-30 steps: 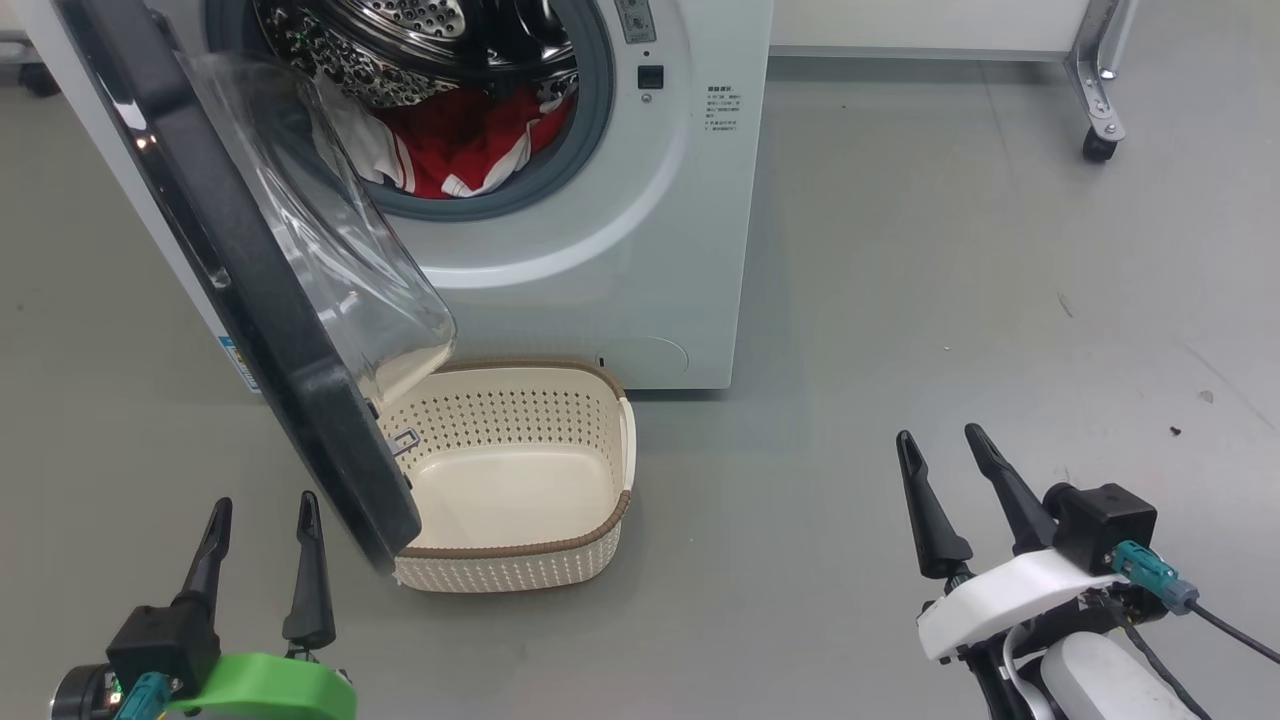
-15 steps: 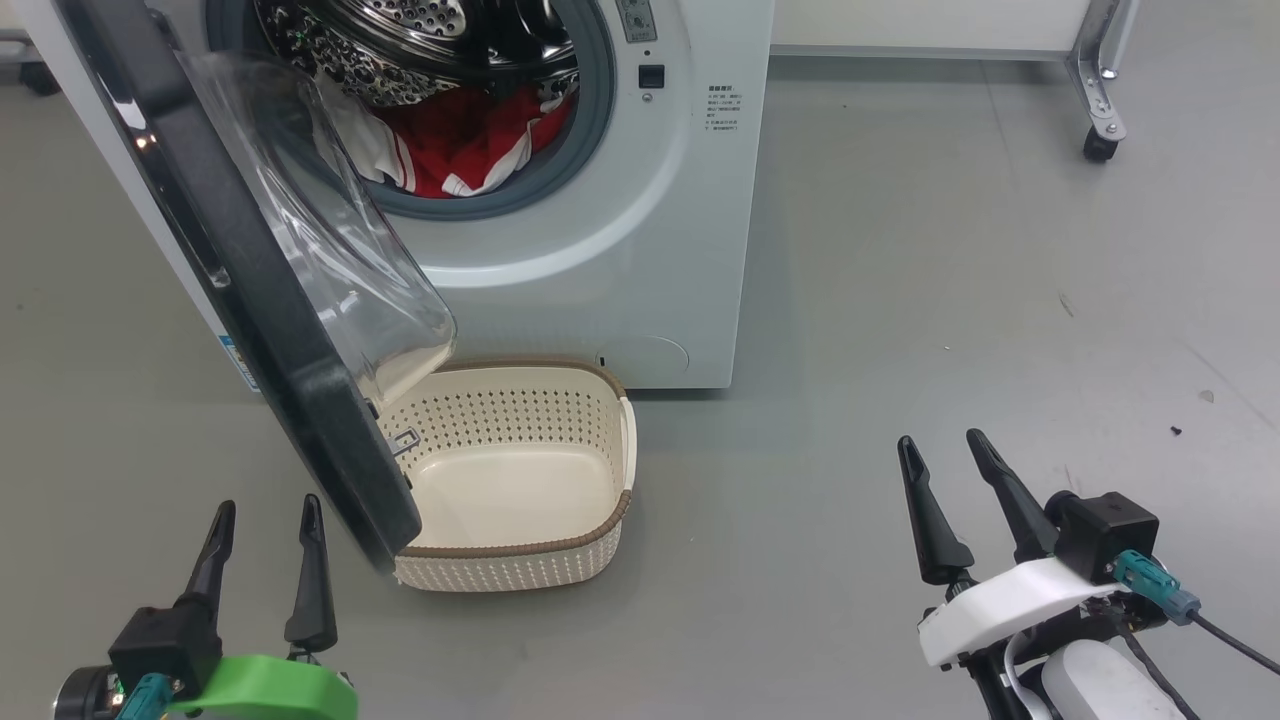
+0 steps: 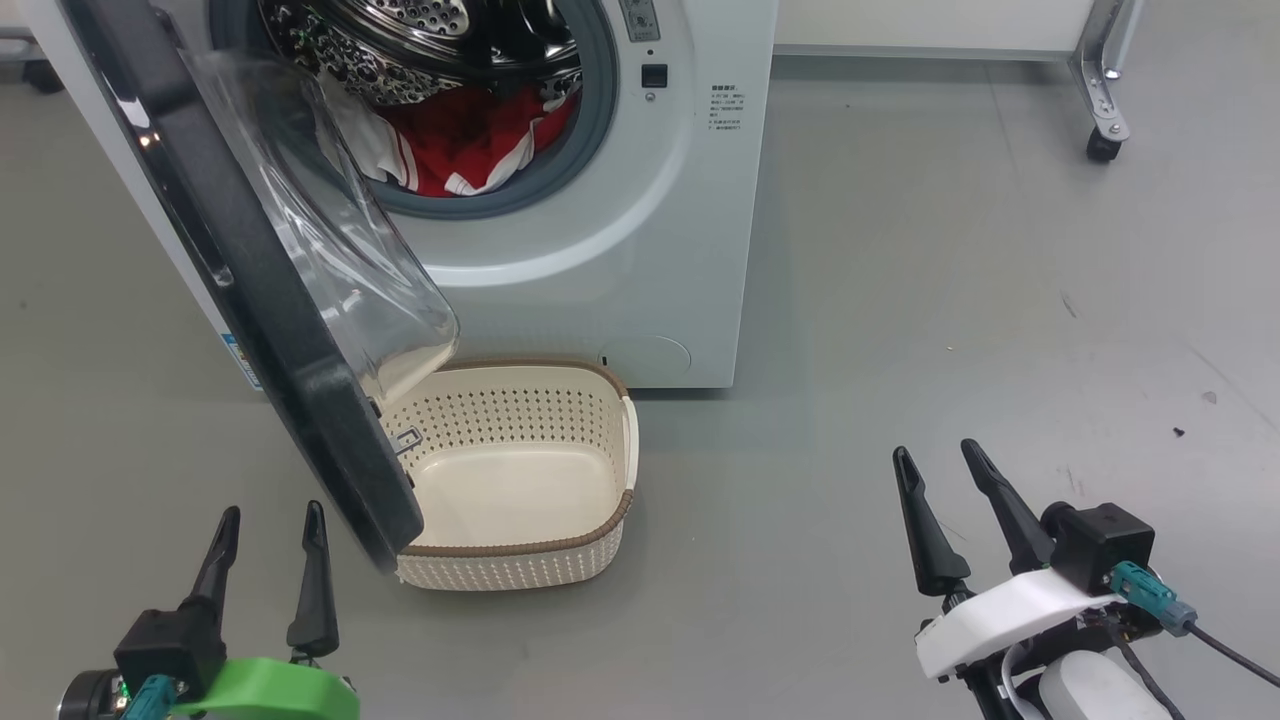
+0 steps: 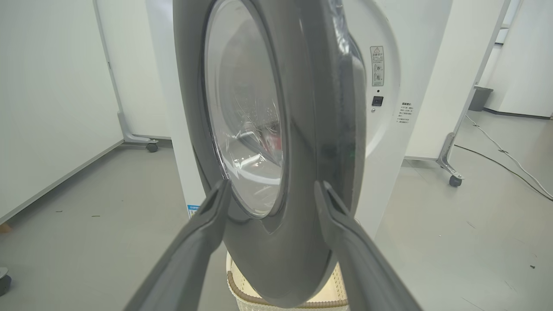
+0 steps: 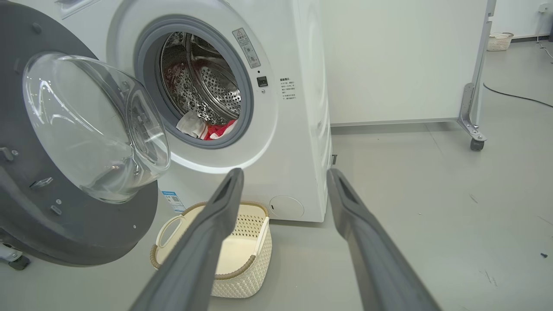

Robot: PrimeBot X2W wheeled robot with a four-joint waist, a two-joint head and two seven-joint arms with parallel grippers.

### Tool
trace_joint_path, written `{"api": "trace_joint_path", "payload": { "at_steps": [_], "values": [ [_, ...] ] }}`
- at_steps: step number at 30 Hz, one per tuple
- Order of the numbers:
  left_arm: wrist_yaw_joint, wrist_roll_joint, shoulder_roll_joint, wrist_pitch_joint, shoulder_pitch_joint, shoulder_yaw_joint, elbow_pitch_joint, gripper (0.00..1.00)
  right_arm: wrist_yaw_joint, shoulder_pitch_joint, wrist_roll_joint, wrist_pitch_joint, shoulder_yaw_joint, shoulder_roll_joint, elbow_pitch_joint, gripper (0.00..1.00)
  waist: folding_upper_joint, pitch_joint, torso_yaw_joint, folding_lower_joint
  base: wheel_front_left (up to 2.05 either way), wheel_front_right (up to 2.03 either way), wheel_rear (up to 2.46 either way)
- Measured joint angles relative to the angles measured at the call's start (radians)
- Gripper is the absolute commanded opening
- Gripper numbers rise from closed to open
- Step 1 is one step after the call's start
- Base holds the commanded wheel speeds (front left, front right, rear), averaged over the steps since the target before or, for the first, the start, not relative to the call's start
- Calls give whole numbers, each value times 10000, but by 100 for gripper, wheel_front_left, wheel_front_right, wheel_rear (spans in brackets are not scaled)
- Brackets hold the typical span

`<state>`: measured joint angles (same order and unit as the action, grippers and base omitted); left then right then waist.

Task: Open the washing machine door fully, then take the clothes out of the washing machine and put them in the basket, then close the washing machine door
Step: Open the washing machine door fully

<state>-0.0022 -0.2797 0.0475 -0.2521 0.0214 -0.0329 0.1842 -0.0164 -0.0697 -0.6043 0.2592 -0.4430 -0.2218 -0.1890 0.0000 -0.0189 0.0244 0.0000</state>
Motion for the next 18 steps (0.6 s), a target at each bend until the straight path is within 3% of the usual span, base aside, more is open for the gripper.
{"api": "trace_joint_path", "payload": {
  "at_steps": [1, 18],
  "values": [
    [-6, 23, -4, 0, 1, 0, -25, 0, -2, 11, 2, 0, 8, 10, -2, 100, 0, 3, 2, 0, 0, 0, 0],
    [-132, 63, -21, 0, -8, 230, -355, 0, -251, 181, 324, 0, 224, 270, -90, 100, 0, 38, 5, 0, 0, 0, 0]
  ]
}}
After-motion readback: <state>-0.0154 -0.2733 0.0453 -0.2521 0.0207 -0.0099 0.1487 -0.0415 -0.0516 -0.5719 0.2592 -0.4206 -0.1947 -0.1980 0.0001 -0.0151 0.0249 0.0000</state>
